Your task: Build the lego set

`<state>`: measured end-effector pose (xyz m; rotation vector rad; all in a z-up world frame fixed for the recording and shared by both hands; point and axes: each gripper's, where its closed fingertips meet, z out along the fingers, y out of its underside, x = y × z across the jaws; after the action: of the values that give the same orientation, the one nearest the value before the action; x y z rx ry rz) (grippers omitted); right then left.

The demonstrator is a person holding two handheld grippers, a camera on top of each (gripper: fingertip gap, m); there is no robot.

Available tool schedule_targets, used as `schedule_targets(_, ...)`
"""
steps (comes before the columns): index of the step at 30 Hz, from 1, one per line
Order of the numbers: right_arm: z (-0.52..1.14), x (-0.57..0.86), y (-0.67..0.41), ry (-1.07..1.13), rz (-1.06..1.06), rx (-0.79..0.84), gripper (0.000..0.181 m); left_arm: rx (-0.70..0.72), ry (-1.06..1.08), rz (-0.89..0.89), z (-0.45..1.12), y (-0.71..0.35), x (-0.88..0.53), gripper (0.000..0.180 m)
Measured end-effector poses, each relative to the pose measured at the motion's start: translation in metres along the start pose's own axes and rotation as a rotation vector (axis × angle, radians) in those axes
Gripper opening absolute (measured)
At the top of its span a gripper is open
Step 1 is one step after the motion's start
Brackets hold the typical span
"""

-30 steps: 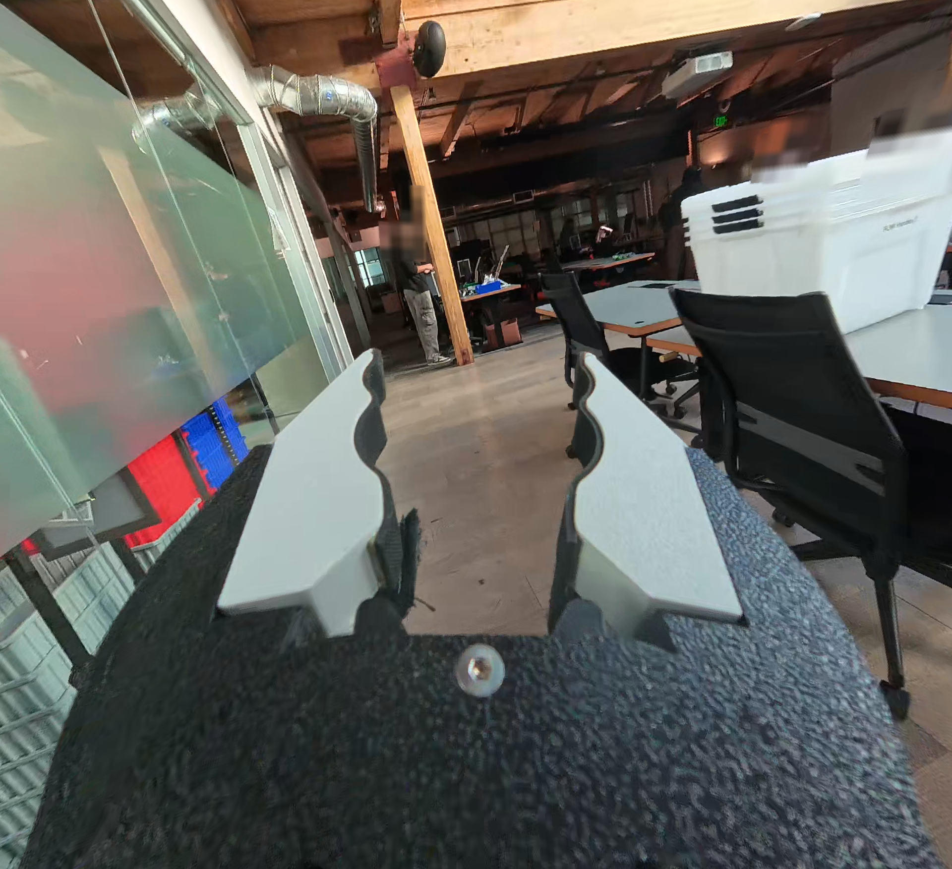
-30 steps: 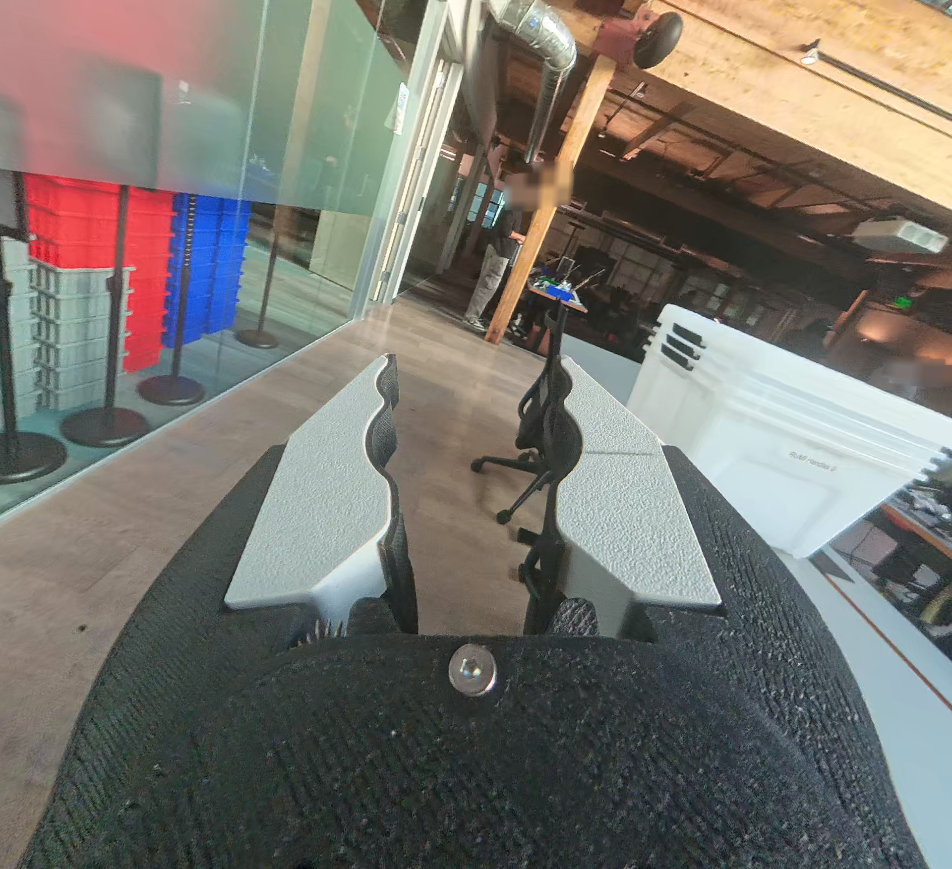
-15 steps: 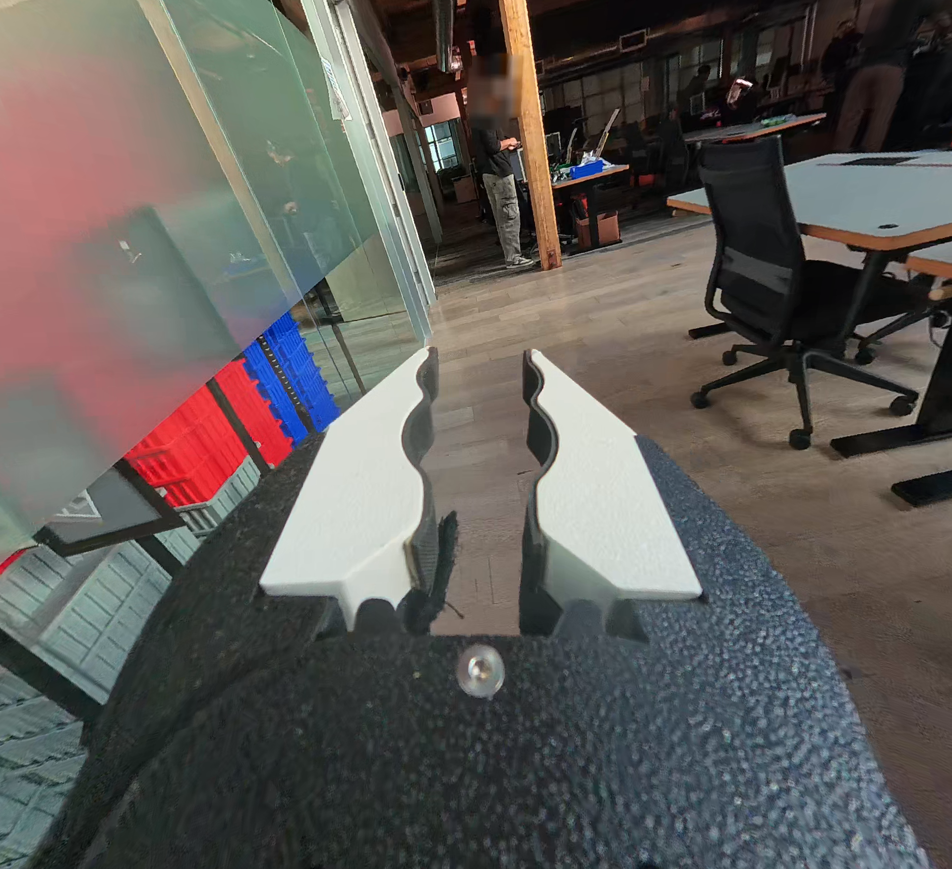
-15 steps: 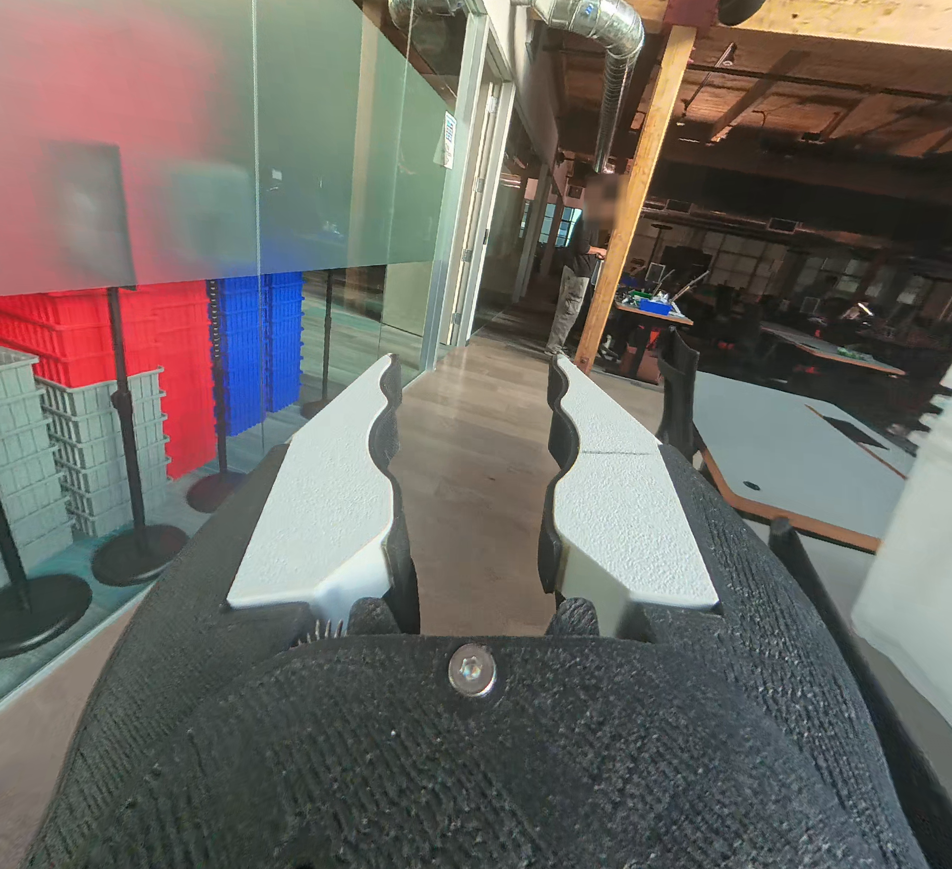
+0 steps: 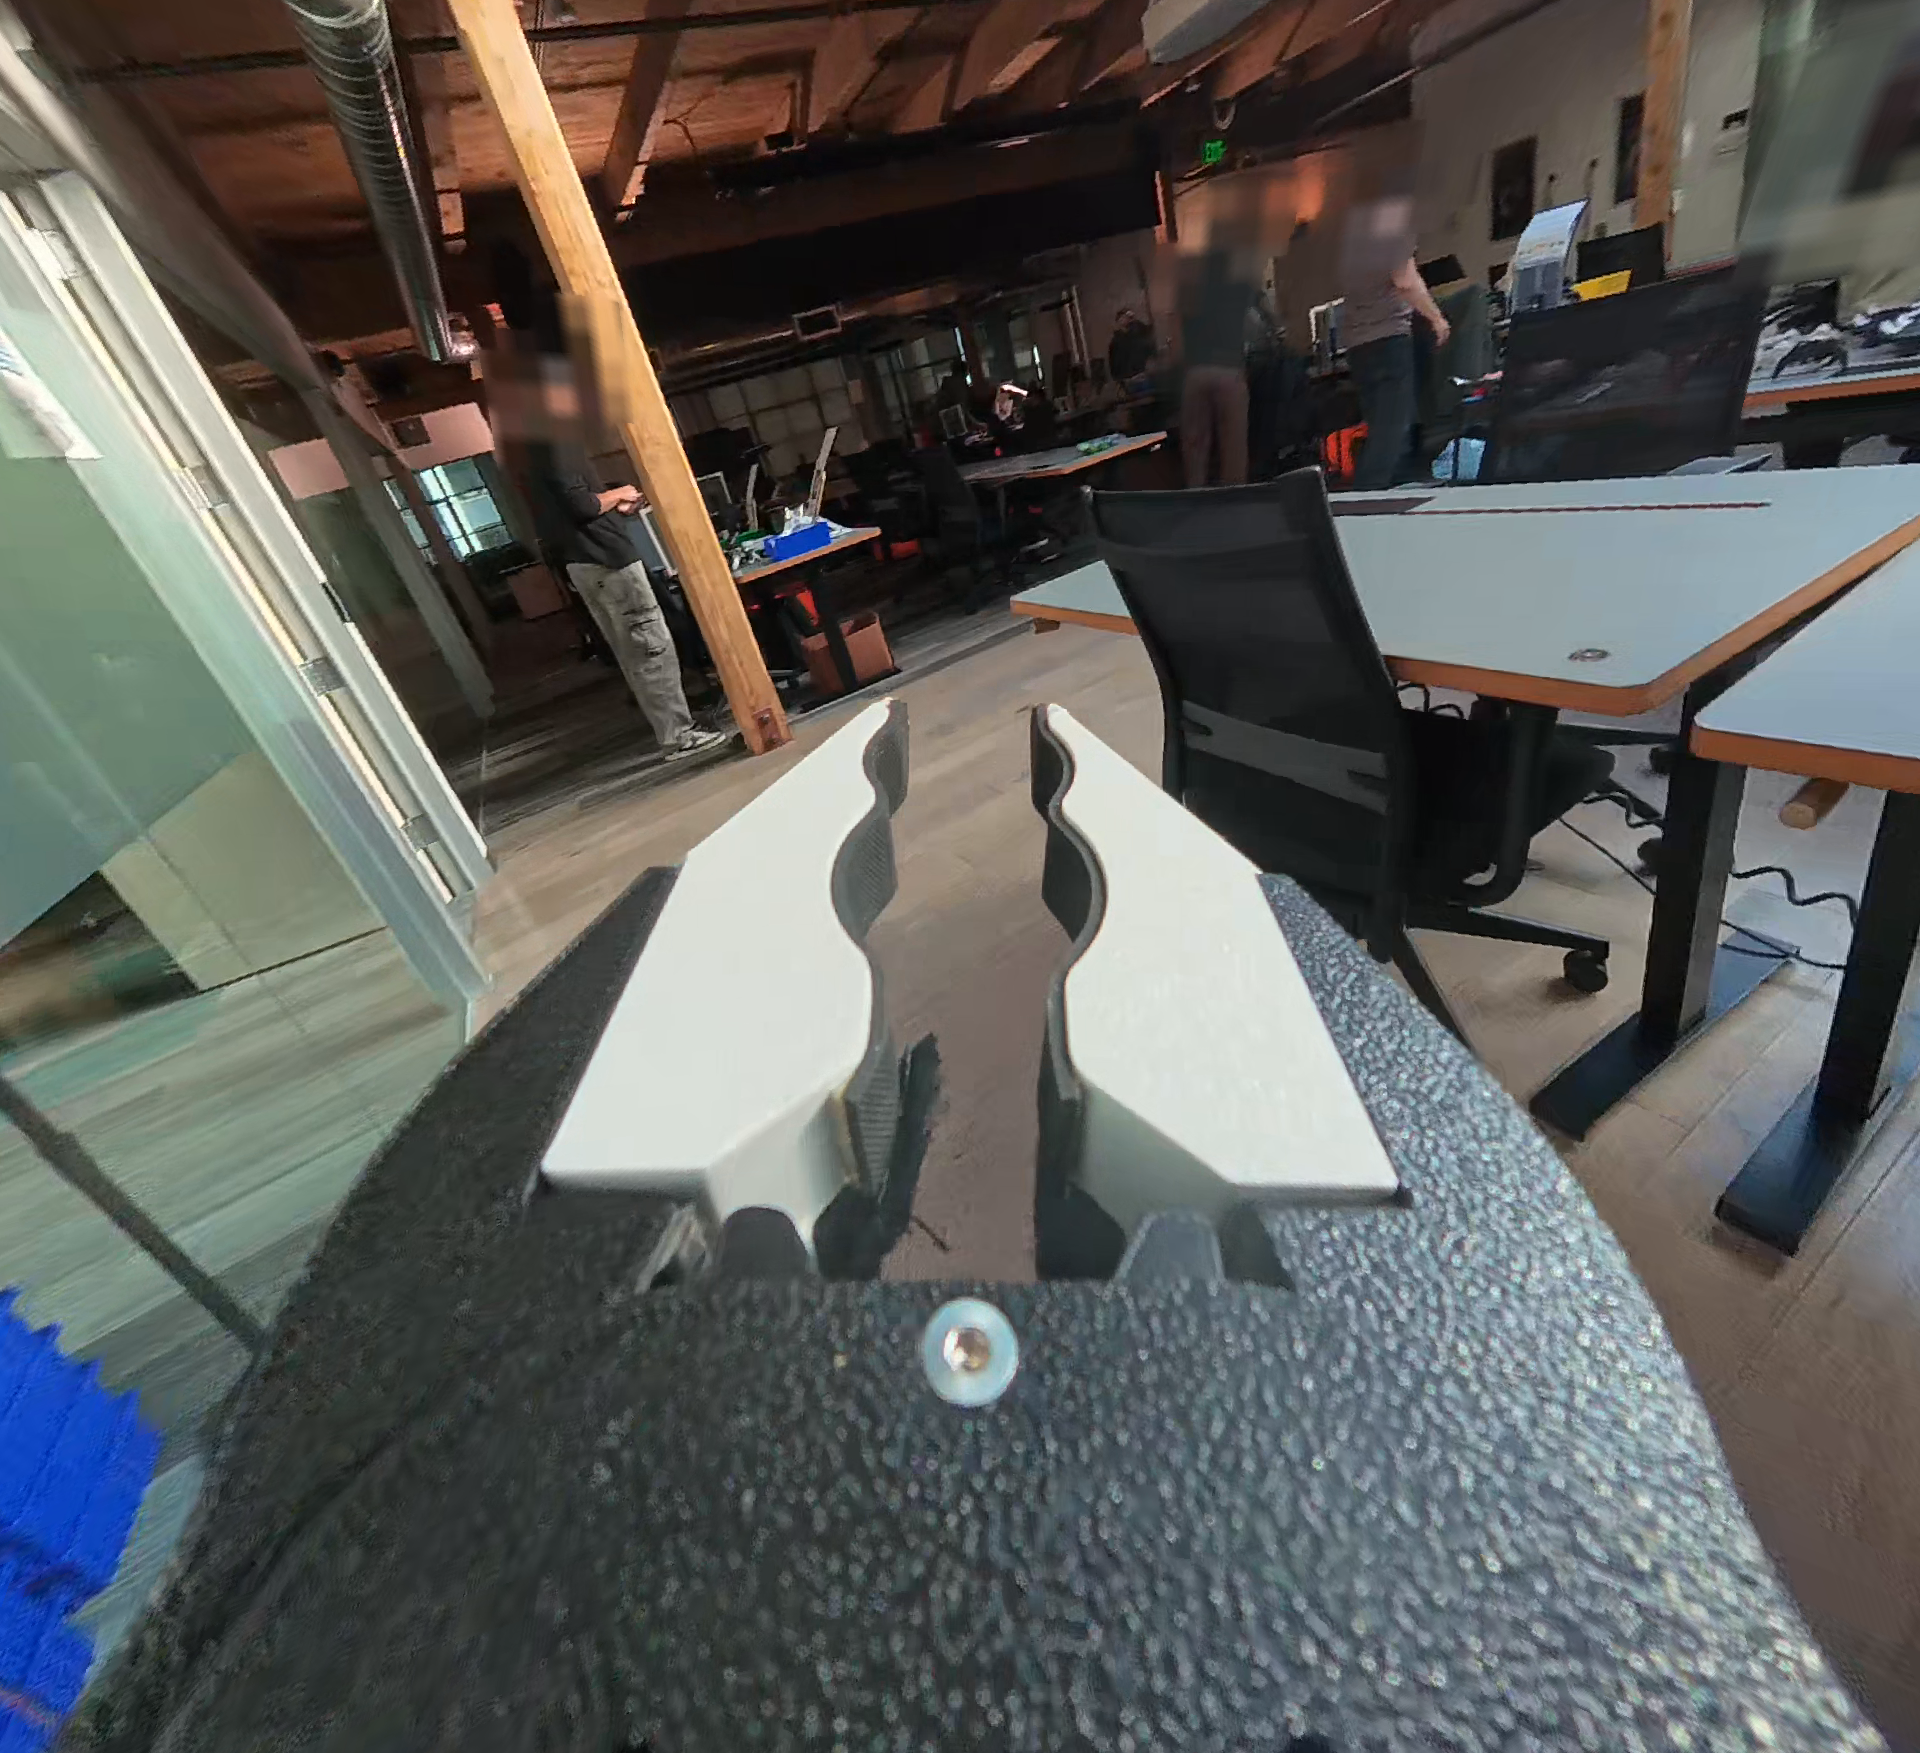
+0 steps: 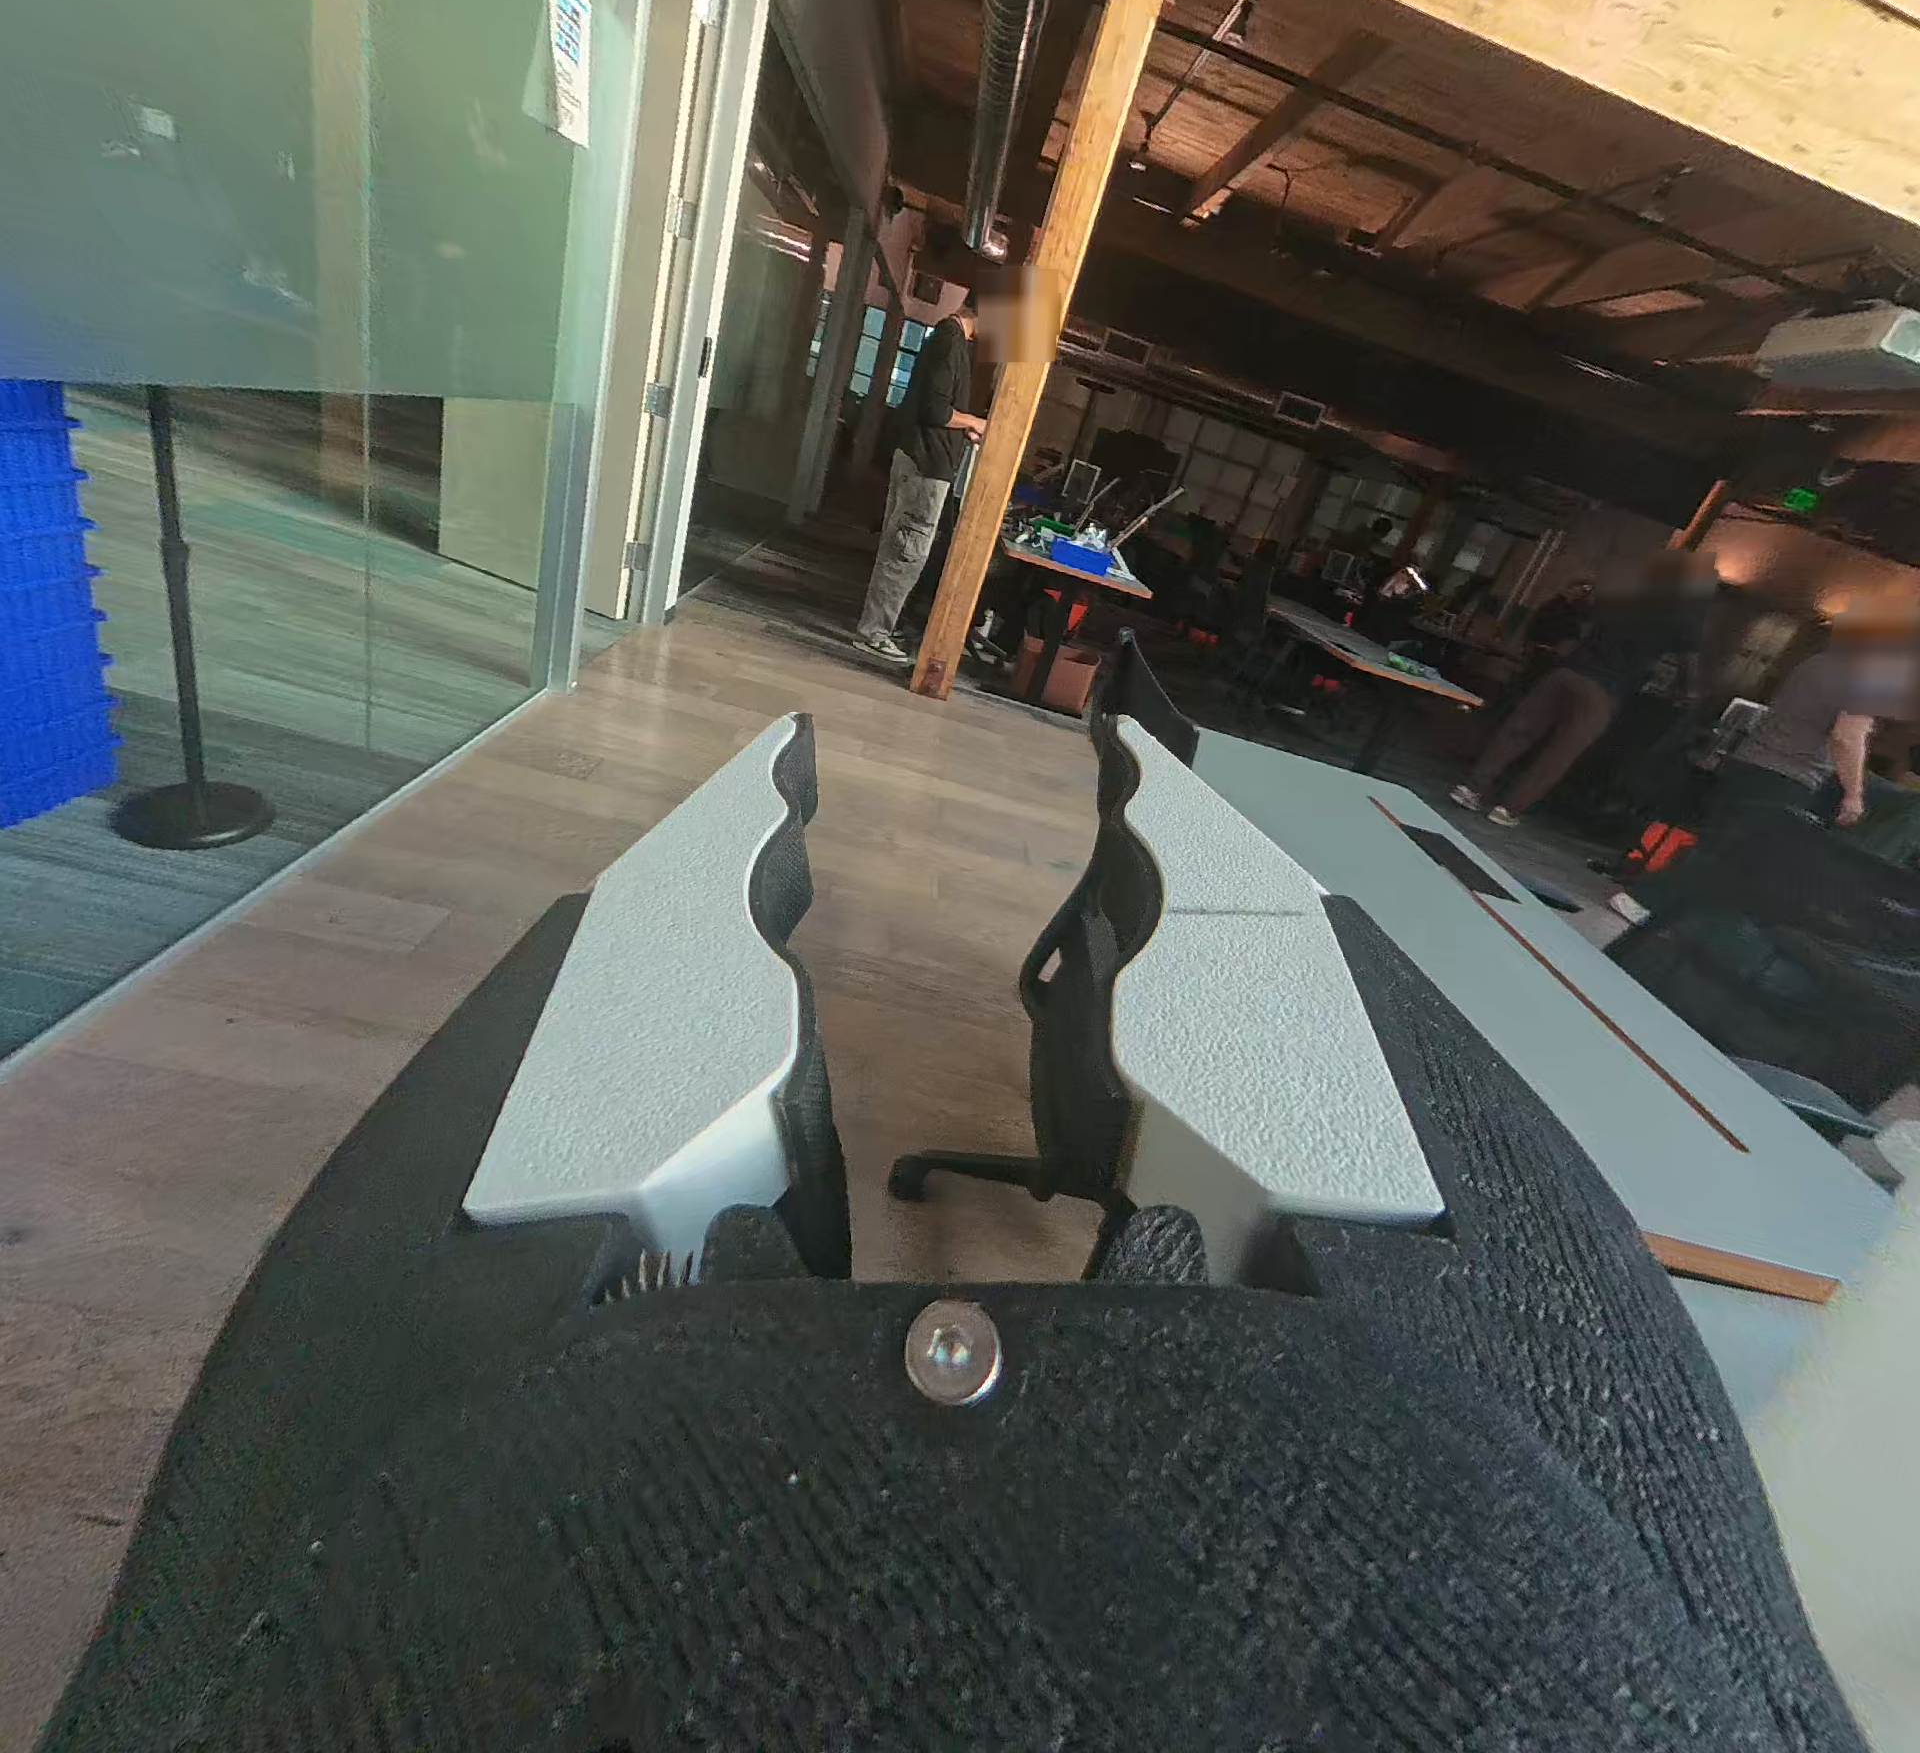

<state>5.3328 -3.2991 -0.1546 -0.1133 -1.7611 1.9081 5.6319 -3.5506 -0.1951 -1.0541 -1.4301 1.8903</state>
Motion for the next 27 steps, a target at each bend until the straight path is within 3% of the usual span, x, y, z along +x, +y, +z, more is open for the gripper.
schedule_targets(4, 0.110, 0.035, 0.038, 0.061, -0.084, -0.007, 0.053, 0.080, 0.046, -0.082, 0.133, 0.028, -0.013, 0.018)
schedule_targets(8, 0.249, 0.069, 0.049, 0.069, -0.130, 0.001, 0.053, 0.019, 0.035, -0.143, 0.260, 0.060, -0.059, 0.017)
schedule_targets(10, 0.321, 0.080, 0.045, 0.067, -0.145, 0.040, 0.053, 0.039, 0.024, -0.093, 0.312, 0.060, -0.089, 0.017)
schedule_targets(16, 0.528, 0.075, 0.053, 0.027, -0.082, 0.130, 0.053, 0.020, -0.245, -0.055, 0.419, 0.099, -0.214, 0.022)
schedule_targets(21, 0.681, 0.060, 0.079, 0.005, -0.074, 0.181, 0.050, -0.127, -0.463, -0.058, 0.487, 0.192, -0.324, 0.024)
schedule_targets(27, 0.872, 0.062, 0.116, -0.020, -0.047, 0.080, 0.049, -0.158, -0.517, -0.085, 0.648, 0.248, -0.438, 0.025)
